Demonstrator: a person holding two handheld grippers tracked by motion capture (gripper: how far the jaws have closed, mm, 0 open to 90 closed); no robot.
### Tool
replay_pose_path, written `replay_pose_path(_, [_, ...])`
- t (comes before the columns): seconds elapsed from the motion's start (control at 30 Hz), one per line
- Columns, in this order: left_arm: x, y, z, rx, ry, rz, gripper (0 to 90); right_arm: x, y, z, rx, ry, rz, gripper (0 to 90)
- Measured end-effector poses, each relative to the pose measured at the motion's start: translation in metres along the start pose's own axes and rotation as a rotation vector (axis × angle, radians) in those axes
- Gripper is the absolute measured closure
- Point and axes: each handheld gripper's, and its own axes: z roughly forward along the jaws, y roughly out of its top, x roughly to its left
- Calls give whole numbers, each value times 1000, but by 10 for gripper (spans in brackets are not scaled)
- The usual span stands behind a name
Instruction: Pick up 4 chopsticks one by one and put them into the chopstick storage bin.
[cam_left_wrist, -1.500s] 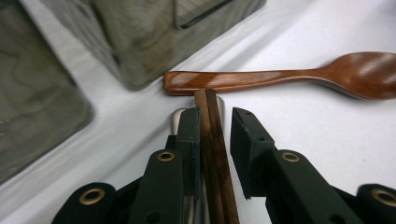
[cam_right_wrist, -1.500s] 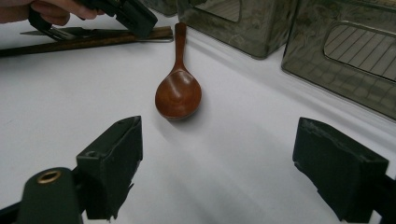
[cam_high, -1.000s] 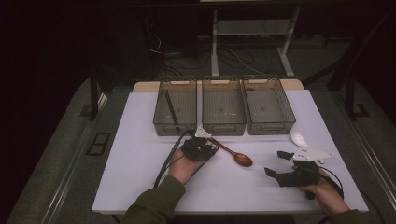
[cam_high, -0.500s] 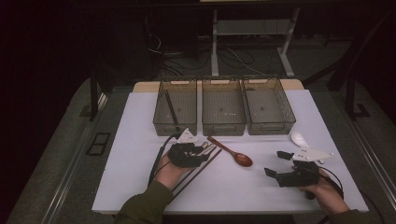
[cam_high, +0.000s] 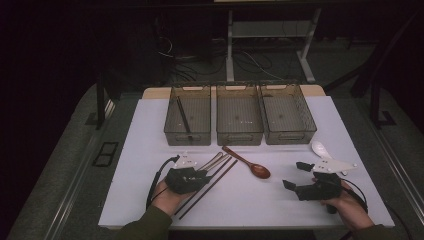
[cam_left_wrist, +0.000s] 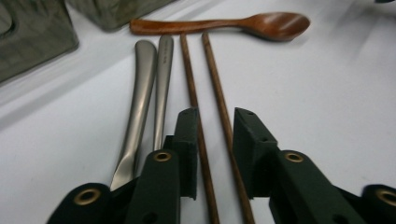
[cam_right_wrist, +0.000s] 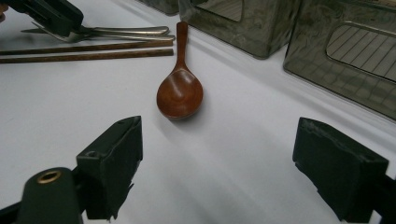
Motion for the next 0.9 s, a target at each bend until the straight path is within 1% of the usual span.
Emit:
replay_pose_path(0.13, [0,-2,5,19,-9,-3,745,0,0,0,1,0,-2,155])
replay_pose_path(0.3, [3,-3,9,43,9,-10,779,0,0,0,1,2,-2,155])
replay_pose_path(0.37, [4,-4,10,38,10,-18,789,0,0,0,1,2,-4,155])
replay_pose_path(0.43, [4,-4,10,39,12,-17,790,0,0,0,2,2,-6,155])
replay_pose_path(0.57, [2,-3,12,44,17,-7,791,0,0,0,2,2,-6,155])
replay_pose_path(0.6, [2,-3,12,55,24,3,791,0,0,1,3,2,-6,155])
replay_pose_path(0.63, [1,-2,13,61,27,5,791,0,0,1,3,2,-7,155])
replay_pose_path(0.8, [-1,-1,16,77,28,20,795,0,0,1,2,0,-8,155])
replay_pose_path(0.83, [-2,-1,17,78,28,16,798,0,0,1,3,1,-7,155])
replay_pose_path(0.87, [-2,-1,18,83,29,28,803,0,0,1,2,1,-8,155])
replay_pose_path(0.9, [-2,0,18,94,36,32,805,0,0,0,3,2,-9,155])
